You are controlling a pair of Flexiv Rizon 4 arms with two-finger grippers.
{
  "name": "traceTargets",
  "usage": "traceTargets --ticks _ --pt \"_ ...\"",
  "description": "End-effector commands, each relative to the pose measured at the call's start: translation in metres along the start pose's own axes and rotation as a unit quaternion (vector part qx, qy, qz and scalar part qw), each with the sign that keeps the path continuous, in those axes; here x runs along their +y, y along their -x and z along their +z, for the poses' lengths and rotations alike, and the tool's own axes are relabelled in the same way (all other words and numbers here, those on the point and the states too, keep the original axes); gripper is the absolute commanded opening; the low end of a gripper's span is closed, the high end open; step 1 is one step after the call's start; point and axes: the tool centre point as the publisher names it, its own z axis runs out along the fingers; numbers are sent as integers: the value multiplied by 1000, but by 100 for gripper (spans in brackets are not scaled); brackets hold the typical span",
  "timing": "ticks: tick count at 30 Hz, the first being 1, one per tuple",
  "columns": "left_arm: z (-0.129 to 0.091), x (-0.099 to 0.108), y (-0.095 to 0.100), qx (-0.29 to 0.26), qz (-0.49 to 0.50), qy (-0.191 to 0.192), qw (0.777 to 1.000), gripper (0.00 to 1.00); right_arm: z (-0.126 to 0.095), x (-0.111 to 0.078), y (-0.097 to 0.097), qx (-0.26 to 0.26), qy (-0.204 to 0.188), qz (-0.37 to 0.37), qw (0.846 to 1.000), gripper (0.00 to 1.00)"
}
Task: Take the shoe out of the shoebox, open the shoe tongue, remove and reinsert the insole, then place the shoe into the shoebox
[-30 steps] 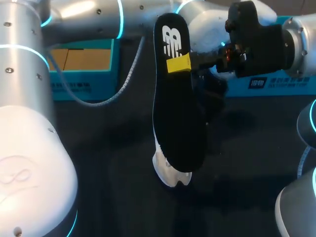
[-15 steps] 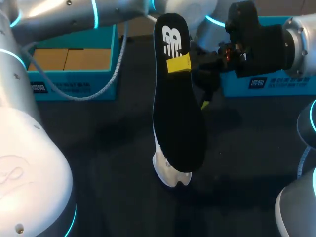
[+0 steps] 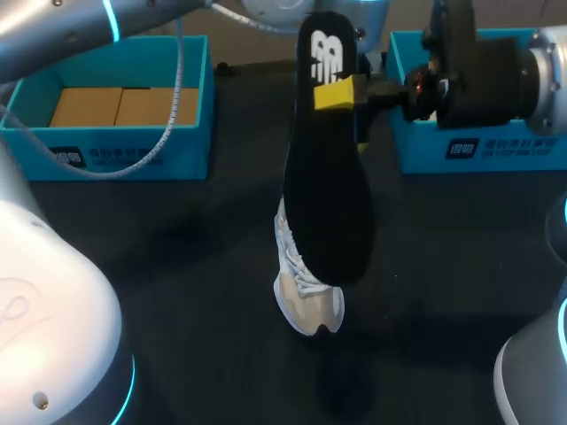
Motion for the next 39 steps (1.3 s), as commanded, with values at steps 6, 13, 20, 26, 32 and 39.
traceTargets --ticks 6,13,20,26,32,39 --pt "-22 -4 -27 -115 11 12 993 100 -21 3 21 -20 16 38 999 0" --pt "-32 -3 -46 -156 29 -1 987 100 -35 5 46 -42 7 103 994 0" --pt "-46 -6 -56 -210 56 8 976 100 -57 13 67 -70 39 171 982 0" --pt "-56 -9 -62 -261 58 5 964 100 -67 23 82 -82 68 196 975 0" --pt "-65 -17 -65 -306 64 8 950 100 -71 40 97 -62 120 217 967 0" --pt "-71 -27 -65 -338 85 5 937 100 -65 62 115 -60 142 245 957 0"
